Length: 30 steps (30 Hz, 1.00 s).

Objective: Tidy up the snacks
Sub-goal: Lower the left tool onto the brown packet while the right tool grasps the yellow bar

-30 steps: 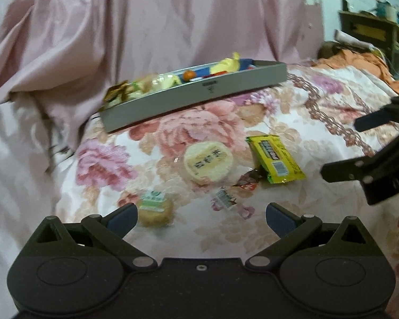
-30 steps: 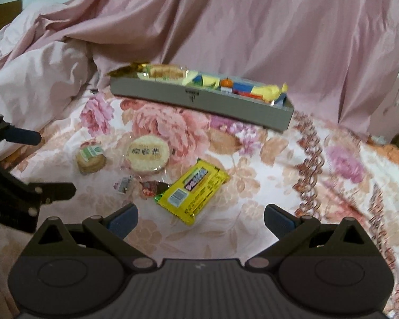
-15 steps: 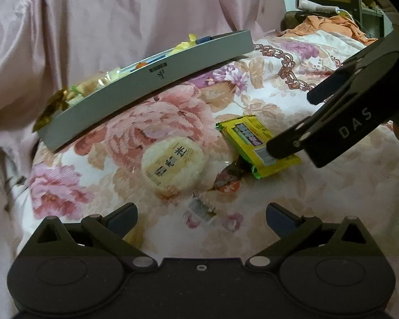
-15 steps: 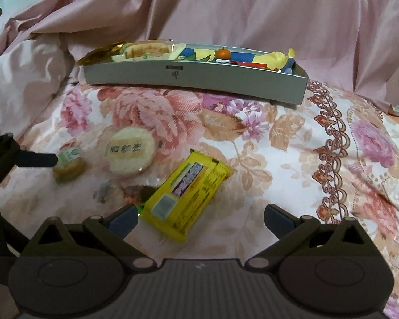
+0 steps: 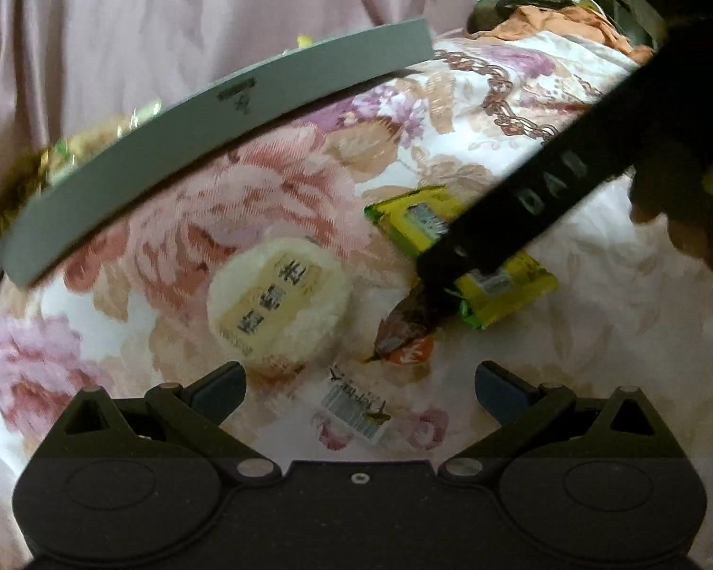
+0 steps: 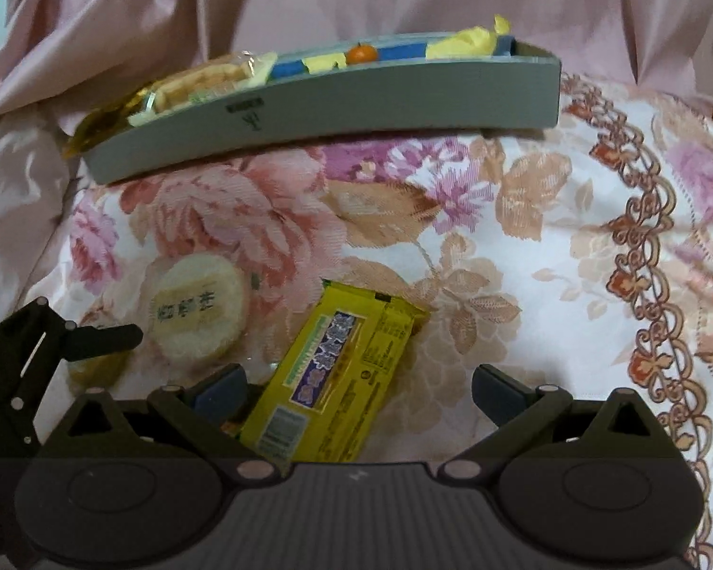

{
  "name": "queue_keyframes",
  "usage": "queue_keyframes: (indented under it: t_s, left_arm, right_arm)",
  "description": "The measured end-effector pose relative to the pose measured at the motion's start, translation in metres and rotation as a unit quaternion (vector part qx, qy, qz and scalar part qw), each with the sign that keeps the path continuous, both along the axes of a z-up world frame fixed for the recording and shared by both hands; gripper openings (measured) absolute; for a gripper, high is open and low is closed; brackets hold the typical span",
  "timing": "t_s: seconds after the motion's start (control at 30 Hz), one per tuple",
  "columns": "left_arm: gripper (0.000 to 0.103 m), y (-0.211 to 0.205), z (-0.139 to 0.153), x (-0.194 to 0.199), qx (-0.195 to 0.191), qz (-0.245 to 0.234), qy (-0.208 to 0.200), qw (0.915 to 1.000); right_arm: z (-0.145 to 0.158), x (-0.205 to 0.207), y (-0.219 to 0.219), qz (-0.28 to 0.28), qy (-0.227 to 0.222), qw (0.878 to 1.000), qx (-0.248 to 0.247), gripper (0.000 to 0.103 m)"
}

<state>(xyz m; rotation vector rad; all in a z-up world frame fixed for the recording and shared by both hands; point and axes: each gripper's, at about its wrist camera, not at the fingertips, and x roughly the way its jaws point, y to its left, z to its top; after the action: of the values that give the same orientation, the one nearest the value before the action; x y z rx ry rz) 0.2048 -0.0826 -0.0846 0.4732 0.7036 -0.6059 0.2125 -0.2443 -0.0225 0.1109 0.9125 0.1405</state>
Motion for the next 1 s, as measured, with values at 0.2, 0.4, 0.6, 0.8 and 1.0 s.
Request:
queue_keyframes:
  t_s: [0.2,0.4,0.6,0.8,1.0]
  left_arm:
    - [0.102,0.007,-0.001,0.008,-0.046,0.021,0.067,0.9965]
    - [0.102,0.002,0.003,-0.005,-0.058,-0.025,0.103,0.9927]
    - [0.102,-0.006,-0.003,-0.004,-0.019,-0.039,0.056,0.9975]
    - [0.102,-0.006,-0.001,0.005,-0.038,-0.053,0.049,0.9967]
    - [0.101,-0.018,0.007,-0.002,-0.048,-0.111,0.110,0.9866]
  right_arm:
    - [-0.005,0.003,-0.001,-0.003,0.037,0.998,-0.042,0.103]
    - [0.001,0.000,-0.013,-0.004,0.035,0.993,-0.115,0.101]
    - [0.004,0.004,-0.025,0.002,0.021,0.993,-0.119,0.101]
    - [-0.001,0.010,-0.024,0.015,0.021,0.995,-0.092,0.098]
    - [0.002,0.012,-0.023,0.028,0.017,0.996,-0.079,0.076]
